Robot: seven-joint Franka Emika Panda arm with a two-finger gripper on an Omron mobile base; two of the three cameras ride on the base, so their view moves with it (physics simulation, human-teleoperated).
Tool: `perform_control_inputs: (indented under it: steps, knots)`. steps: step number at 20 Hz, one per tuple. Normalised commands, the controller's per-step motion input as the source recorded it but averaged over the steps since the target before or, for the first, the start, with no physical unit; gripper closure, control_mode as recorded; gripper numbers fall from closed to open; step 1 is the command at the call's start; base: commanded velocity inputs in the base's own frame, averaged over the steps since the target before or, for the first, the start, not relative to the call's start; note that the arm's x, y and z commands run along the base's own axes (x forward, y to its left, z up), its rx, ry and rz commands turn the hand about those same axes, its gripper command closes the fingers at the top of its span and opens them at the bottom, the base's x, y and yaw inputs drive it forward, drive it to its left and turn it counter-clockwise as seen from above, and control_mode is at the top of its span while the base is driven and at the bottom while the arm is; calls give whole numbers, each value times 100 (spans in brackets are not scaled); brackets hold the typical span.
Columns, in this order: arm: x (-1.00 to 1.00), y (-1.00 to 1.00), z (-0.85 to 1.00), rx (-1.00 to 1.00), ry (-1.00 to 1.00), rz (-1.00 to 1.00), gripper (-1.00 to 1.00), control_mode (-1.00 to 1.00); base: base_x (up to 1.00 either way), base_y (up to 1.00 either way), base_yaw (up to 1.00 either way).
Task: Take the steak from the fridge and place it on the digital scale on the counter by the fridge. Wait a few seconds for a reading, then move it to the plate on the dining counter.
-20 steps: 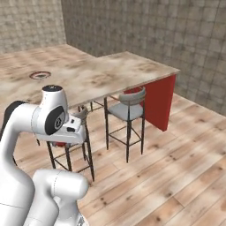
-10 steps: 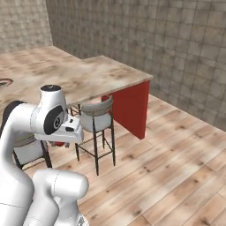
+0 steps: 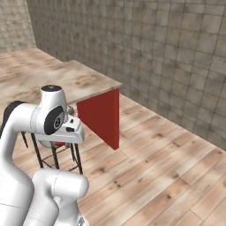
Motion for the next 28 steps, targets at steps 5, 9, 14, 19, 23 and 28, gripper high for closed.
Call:
perform_control_inputs:
  steps: [5, 9, 14, 19, 23, 28]
  knots:
    - [0, 0, 0, 0, 0, 0, 100, 100, 100, -100, 20]
    - [0, 0, 0, 0, 0, 0, 100, 100, 95, -100, 21]
    - [0, 0, 0, 0, 0, 0, 100, 100, 96, -100, 23]
    - [0, 0, 0, 0, 0, 0, 100, 100, 100, -88, 34]
    - [0, 0, 0, 0, 0, 0, 100, 100, 100, -84, 36]
    - [0, 0, 0, 0, 0, 0, 100, 100, 100, -84, 37]
